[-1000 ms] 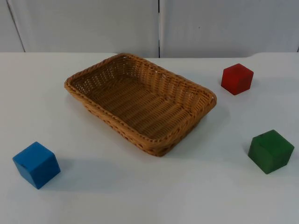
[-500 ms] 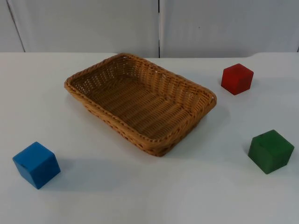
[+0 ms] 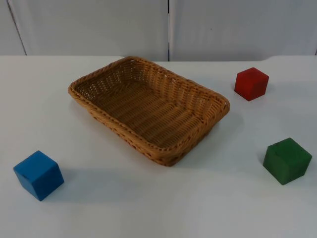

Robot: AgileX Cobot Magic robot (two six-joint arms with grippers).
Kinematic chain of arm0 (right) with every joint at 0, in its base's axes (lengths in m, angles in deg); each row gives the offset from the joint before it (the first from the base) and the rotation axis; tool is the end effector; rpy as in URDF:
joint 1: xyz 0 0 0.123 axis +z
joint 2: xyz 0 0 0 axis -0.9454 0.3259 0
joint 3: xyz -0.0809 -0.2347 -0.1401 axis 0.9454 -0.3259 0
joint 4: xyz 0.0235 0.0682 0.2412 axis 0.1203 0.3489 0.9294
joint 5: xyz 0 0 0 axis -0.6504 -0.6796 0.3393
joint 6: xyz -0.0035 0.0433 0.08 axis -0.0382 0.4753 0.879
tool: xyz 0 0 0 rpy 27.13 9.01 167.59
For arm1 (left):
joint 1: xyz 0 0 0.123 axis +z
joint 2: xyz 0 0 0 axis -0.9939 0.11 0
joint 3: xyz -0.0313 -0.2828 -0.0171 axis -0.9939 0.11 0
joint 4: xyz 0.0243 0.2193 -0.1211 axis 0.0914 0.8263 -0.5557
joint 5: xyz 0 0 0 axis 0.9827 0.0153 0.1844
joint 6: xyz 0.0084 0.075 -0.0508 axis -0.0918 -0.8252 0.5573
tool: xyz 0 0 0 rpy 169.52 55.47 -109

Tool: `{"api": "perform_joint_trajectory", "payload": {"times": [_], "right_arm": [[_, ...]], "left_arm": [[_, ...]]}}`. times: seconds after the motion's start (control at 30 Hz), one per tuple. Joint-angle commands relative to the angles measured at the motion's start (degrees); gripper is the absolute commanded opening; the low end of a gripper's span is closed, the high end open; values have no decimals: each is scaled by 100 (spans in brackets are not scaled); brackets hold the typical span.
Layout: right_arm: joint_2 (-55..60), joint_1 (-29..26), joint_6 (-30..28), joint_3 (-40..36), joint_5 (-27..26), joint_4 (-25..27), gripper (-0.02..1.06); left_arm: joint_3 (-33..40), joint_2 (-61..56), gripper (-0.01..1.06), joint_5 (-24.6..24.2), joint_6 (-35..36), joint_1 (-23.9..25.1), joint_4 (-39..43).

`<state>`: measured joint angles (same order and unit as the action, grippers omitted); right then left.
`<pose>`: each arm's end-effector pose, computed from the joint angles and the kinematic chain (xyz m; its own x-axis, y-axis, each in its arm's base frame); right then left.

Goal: Pick up one cube with each hand and place exactly two cubes into the same basket, leaving the remaining cube outside.

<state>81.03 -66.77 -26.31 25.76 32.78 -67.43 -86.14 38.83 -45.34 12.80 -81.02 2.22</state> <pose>0.1393 0.0096 0.3766 -0.5223 -0.0606 -0.8506 -0.0788 0.9966 -0.0226 0.0836 -0.0081 0.3210 -0.5210 -0.0296 -0.8530 0.0628 0.9954 -0.0730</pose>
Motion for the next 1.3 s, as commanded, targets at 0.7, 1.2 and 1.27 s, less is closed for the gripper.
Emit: {"api": "perform_joint_trajectory", "payload": {"times": [0.7,1.2,1.27], "right_arm": [[2996,-31,-1105,1546,-665,1015,105],[4701,-18,-1602,2934,-285,1014,105],[4841,-18,-1681,3094,-188,1014,105]], "left_arm": [[-367,1925,105,424,-874,13,-376],[-367,2752,105,534,-2336,13,-1431],[-367,2802,105,534,-2431,13,-1487]]}}
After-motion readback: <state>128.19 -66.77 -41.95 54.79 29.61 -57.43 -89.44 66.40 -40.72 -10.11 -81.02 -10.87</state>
